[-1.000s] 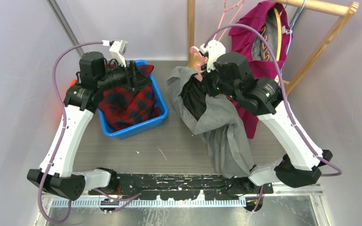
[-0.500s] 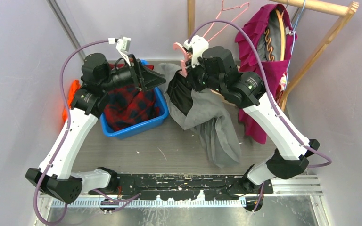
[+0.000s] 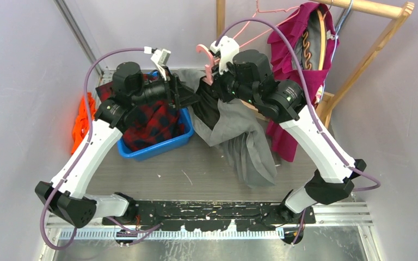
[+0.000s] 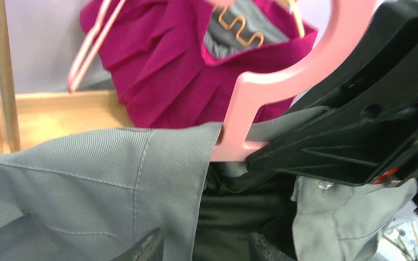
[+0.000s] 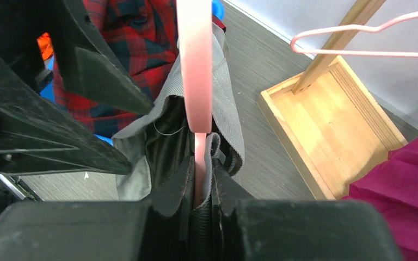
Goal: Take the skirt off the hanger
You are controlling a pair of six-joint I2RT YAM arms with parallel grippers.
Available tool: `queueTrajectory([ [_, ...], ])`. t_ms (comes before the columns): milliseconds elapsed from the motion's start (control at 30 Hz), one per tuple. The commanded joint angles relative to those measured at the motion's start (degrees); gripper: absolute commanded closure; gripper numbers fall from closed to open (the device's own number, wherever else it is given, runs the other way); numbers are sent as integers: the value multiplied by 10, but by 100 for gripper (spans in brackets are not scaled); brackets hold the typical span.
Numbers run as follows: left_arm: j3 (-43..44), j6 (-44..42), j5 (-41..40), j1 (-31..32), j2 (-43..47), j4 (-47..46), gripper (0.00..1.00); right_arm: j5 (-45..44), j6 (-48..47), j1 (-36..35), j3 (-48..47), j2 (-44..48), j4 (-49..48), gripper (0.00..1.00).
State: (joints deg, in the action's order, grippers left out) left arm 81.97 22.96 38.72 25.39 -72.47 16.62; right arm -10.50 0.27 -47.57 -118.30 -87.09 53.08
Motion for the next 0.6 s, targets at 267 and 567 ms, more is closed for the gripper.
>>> queueTrajectory([
  [267,61,-108,-138,32,-41,70,74,14,-5,-10,-36,11,-51,99],
  [567,79,-141,-177,35,-39,113,84,10,-15,-9,-33,15,-45,99],
])
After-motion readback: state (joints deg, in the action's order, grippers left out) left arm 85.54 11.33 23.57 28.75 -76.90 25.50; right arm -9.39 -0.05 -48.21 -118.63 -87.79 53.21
